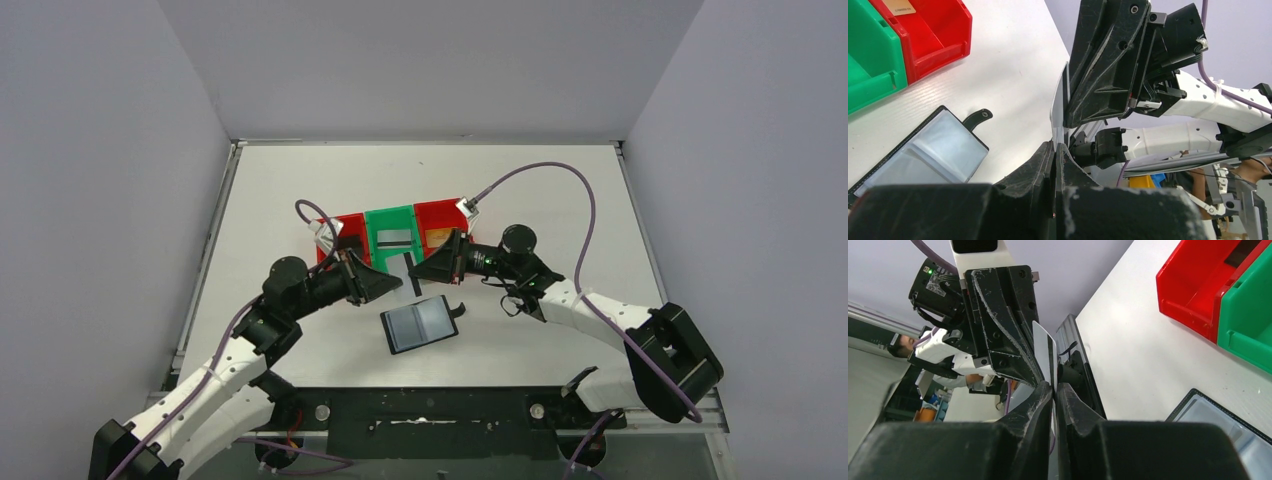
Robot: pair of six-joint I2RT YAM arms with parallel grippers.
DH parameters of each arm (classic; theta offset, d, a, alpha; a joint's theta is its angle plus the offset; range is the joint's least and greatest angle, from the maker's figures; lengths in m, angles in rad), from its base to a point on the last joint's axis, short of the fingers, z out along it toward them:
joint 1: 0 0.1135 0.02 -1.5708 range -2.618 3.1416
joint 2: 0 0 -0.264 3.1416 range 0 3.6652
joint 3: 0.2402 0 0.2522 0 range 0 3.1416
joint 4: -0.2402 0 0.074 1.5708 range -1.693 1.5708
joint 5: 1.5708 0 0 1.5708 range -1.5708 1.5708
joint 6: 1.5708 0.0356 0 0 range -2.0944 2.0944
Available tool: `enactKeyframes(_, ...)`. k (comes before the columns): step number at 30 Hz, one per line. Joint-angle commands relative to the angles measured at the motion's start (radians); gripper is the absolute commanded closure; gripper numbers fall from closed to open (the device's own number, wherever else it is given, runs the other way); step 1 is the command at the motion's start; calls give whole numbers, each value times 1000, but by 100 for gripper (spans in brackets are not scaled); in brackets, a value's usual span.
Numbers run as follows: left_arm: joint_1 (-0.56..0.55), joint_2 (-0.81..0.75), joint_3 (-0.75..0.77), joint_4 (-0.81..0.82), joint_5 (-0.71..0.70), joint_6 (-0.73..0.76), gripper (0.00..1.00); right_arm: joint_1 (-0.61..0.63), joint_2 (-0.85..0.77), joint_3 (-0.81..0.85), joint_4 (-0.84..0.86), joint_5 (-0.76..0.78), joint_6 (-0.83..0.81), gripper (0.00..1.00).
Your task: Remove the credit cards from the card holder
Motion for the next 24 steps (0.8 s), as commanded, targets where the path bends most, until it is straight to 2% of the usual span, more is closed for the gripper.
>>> enactKeyframes(1,20,-8,-1,45,5,1,99,-5,-18,2,101,-37,5,98)
enactKeyframes(4,31,-15,10,-15,-31,11,68,-6,-17,12,71,-34,-15,100)
enactKeyframes(6,40,-33,29,-102,-87,29,49,-9,-22,31,-8,-4,-64,100)
enactKeyframes(9,42,-80,69,-299,-283,42,35,-9,-22,122,-289,119,-241,100)
enactKeyframes(11,42,-121,91,-438,-430,21,32,-6,-7,216,-490,251,-373,100)
enactKeyframes(14,44,-179,112,-603,-591,-16,28,4,39,327,-647,439,-556,100)
enactKeyframes(15,45,-196,116,-636,-615,-19,28,14,59,362,-673,503,-593,100)
enactKeyframes(20,45,-245,129,-755,-681,-32,27,142,186,499,-745,740,-1098,100)
enactKeyframes(24,46,-258,133,-819,-716,-49,27,252,283,538,-713,942,-1449,100)
